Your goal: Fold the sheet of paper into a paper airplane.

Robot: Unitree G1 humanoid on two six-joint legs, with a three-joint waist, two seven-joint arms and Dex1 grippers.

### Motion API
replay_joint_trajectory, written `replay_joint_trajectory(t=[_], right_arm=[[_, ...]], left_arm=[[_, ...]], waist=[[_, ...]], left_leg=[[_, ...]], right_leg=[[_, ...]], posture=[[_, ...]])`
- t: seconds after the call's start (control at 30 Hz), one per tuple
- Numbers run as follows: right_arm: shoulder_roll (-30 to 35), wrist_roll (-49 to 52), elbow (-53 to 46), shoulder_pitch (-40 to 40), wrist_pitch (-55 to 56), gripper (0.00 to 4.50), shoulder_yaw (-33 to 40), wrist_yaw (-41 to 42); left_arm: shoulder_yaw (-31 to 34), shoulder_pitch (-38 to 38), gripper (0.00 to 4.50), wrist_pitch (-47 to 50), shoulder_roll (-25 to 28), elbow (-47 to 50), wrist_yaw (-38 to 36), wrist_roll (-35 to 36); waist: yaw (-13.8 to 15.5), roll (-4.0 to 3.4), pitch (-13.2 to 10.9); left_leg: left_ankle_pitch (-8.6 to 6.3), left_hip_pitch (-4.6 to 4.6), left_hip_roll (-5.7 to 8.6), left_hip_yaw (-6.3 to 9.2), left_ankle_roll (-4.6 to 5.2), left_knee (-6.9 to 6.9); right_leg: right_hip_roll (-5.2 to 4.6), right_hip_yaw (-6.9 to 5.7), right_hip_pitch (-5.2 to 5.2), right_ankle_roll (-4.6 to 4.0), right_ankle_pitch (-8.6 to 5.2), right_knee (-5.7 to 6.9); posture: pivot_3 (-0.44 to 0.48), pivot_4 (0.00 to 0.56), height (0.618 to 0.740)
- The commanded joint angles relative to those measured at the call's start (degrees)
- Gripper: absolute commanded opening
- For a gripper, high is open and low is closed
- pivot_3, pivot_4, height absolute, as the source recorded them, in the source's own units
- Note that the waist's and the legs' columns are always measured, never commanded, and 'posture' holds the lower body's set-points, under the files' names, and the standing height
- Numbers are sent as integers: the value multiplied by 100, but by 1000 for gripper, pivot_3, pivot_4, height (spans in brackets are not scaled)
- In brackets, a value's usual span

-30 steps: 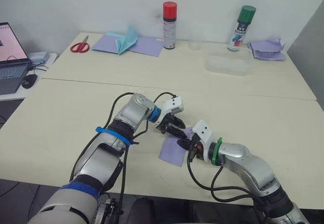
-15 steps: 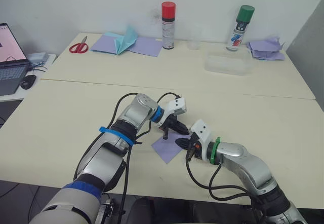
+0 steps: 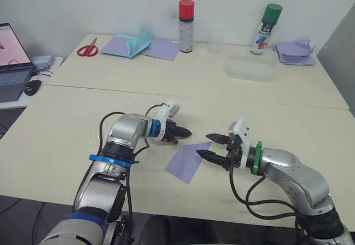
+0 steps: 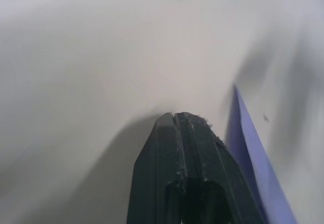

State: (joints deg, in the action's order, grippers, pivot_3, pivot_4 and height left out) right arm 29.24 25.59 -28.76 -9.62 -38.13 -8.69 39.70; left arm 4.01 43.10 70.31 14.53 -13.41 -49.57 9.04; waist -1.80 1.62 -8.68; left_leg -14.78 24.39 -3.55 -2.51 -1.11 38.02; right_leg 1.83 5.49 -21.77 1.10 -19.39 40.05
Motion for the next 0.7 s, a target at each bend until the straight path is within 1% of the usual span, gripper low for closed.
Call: replay_joint_trajectory(t=[0.03,0.13,0.2,0.3,0.37,0.4,0.47,0.53,0.6,0.7], right_arm=[[131,-247,-116,175,582,3870,-86,177],[187,-269,-38,243,697,3870,-98,266],[165,-169,18,237,637,3870,-37,270],[235,-260,238,183,754,3870,-68,374],[239,-287,369,149,801,3914,-53,384],[248,-279,420,134,812,3914,-32,398],[302,-216,440,130,811,3914,29,485],[402,-79,361,160,774,3914,102,663],[580,88,228,256,773,3914,158,924],[716,213,110,412,747,3914,290,1012]], left_arm=[[1203,-180,0,1495,-653,1300,1300,-46],[1151,-520,0,1974,-703,2222,1411,299],[997,-683,0,1916,-503,2611,1227,641],[503,-762,0,1402,289,2860,418,1330],[67,-720,522,766,896,2892,-328,1671],[-196,-654,709,430,1190,2823,-668,1743],[-745,-510,1354,-265,1657,2610,-1268,1738],[-1384,-367,2047,-1148,2000,2346,-1856,1504],[-1979,-139,2698,-2012,2052,1903,-2198,1152],[-2688,275,3611,-3047,1888,960,-2375,508]], waist=[[12,1,0],[10,1,0],[12,1,0],[11,-2,-3],[9,-5,-5],[7,-7,-7],[6,-15,-13],[12,-20,-18],[21,-25,-21],[51,-27,-23]], left_leg=[[0,4,6,8,0,3],[16,13,14,28,-28,4],[29,12,13,39,-52,-1],[46,11,10,59,-81,-8],[54,6,7,63,-95,-10],[56,2,6,64,-97,-11],[56,-6,8,65,-98,-10],[56,-6,11,62,-97,-9],[56,-6,20,62,-96,-8],[55,0,41,70,-91,-6]], right_leg=[[-1,0,2,0,0,2],[-1,0,6,0,1,3],[1,-2,5,0,1,5],[7,-15,8,0,1,9],[11,-23,11,0,1,8],[11,-25,16,0,1,7],[11,-29,31,0,1,-1],[12,-26,35,0,1,-8],[14,-18,37,0,1,-8],[26,-9,37,-1,1,-7]], posture=[[0,150,740],[0,150,740],[0,150,740],[0,150,740],[0,150,740],[0,150,740],[0,150,740],[0,150,740],[0,150,740],[0,150,740]])
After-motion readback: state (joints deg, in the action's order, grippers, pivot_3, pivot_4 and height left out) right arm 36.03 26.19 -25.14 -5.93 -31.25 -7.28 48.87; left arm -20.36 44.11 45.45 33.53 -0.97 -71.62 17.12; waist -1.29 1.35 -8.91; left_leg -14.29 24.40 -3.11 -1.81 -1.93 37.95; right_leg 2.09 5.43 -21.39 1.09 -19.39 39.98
